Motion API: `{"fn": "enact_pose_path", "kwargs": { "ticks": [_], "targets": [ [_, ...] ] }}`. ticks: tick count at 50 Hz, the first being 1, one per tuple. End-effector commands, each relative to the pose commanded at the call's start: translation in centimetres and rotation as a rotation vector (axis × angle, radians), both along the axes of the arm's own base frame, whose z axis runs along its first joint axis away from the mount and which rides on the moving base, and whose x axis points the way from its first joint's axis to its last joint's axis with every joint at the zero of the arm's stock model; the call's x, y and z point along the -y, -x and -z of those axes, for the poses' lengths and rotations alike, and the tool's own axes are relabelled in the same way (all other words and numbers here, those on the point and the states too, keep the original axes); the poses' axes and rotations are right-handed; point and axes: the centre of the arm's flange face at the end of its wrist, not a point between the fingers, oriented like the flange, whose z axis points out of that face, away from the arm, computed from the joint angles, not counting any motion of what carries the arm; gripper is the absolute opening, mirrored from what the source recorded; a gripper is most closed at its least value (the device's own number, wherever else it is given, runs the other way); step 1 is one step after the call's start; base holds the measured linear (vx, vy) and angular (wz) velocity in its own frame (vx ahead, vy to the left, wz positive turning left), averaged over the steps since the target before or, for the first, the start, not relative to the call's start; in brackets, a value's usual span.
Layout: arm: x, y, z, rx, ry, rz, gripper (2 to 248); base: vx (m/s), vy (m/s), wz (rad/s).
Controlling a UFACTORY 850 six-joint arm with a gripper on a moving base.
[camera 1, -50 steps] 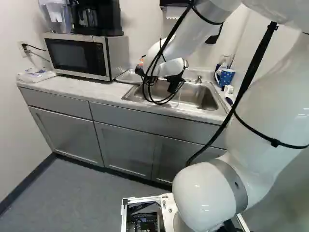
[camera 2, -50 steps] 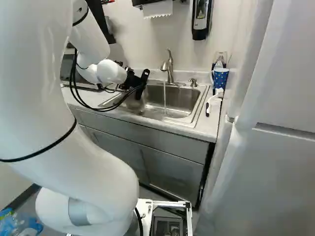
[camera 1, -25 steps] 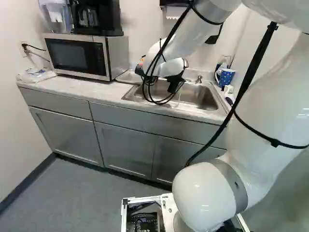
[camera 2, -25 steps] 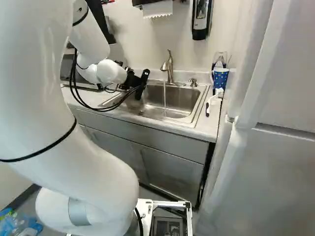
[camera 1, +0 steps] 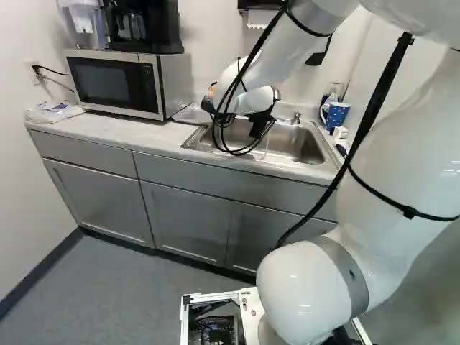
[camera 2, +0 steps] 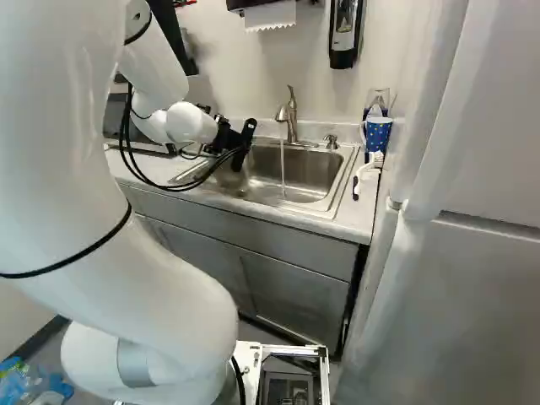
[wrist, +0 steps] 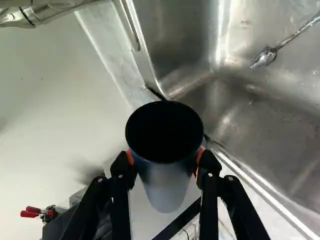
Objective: Rinse the cup and place it in the tray
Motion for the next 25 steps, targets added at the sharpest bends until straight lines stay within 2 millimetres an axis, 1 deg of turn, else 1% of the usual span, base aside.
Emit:
{"fn": "enact_pose_path", "kwargs": {
  "ticks": [25],
  "targets": [
    [0.00, 0.00, 0.00, 0.037, 0.224, -0.097, 125, 0.000, 0.000, 0.000]
  ]
}}
